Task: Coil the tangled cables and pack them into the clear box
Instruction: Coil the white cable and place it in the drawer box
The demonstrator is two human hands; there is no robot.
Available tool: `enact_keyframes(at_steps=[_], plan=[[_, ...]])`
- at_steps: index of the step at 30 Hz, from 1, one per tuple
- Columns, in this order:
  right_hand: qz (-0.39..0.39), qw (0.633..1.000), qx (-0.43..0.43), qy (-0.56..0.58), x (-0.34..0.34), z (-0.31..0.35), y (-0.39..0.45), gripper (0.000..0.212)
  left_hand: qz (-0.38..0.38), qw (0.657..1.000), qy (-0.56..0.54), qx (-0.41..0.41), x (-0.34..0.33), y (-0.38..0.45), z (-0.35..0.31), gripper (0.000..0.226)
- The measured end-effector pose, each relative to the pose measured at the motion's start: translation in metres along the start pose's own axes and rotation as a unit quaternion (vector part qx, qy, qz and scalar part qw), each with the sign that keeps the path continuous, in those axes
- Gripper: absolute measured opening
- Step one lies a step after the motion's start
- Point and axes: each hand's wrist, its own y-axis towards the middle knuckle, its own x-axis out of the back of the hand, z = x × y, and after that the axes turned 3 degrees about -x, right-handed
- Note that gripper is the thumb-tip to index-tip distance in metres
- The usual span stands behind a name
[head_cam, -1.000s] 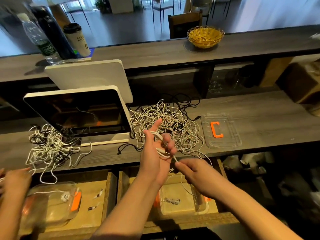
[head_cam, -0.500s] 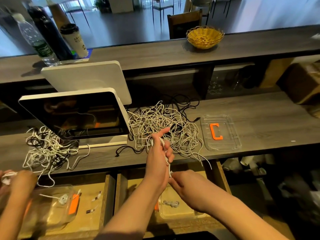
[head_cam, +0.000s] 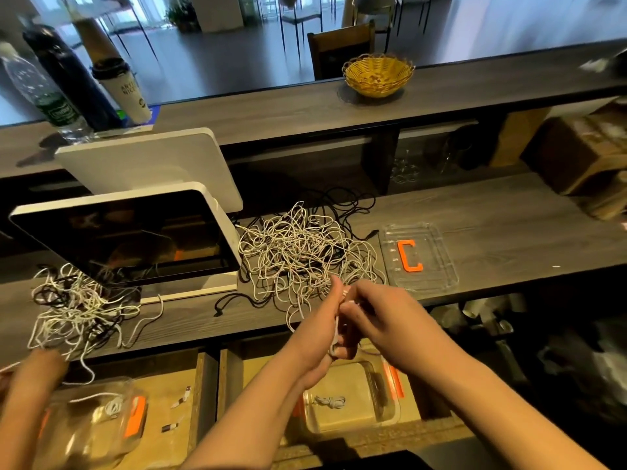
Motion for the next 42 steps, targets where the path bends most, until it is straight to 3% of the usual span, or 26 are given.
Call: enact_keyframes(at_steps=[6,9,13,18,20,23,27,31,34,36,39,42], plan=[[-0.13,0.991,-0.02,0.019,0.016,-0.021,0.004,0.029,0.074,0.992,0.013,0.102,0.003,0.005,-0.001,0.077],[-0.175,0.984,-0.023,0.037,0.029,-0.035,0.006,0.031,0.129,0.981,0.062,0.13,-0.002,0.0,0.001,0.068],[-0.187,0.981,-0.036,0.044,0.031,-0.046,0.006,0.027,0.137,0.971,0.148,0.126,0.0,-0.003,0.003,0.049],[-0.194,0.974,-0.113,0.019,0.027,-0.061,-0.004,0.03,0.136,0.986,0.063,0.071,0.003,-0.001,0.0,0.045],[-0.157,0.976,-0.15,0.019,0.027,-0.066,-0.004,0.033,0.117,0.992,0.019,0.035,0.002,0.002,-0.002,0.048],[-0.125,0.979,-0.159,0.033,0.023,-0.065,-0.001,0.031,0.031,0.998,-0.05,-0.018,0.004,0.006,-0.002,0.053],[-0.114,0.981,-0.155,0.021,0.016,-0.063,-0.001,0.025,-0.063,0.996,0.05,-0.049,0.01,0.007,0.0,0.056],[-0.132,0.979,-0.148,0.04,0.02,-0.062,-0.005,0.024,-0.085,0.992,0.08,-0.042,0.012,0.009,0.0,0.057],[-0.086,0.987,-0.135,0.03,0.019,-0.058,-0.006,0.021,-0.104,0.99,0.038,-0.086,0.005,0.007,0.002,0.052],[-0.039,0.99,-0.131,0.018,0.015,-0.055,-0.007,0.021,-0.105,0.987,-0.055,-0.105,0.001,0.008,0.001,0.052],[-0.018,0.993,-0.118,0.015,0.005,-0.052,-0.007,0.024,-0.121,0.957,-0.228,-0.13,0.008,0.009,-0.01,0.051],[-0.004,0.993,-0.115,0.027,-0.007,-0.047,-0.009,0.023,-0.139,0.931,-0.296,-0.162,0.018,0.01,-0.017,0.05]])
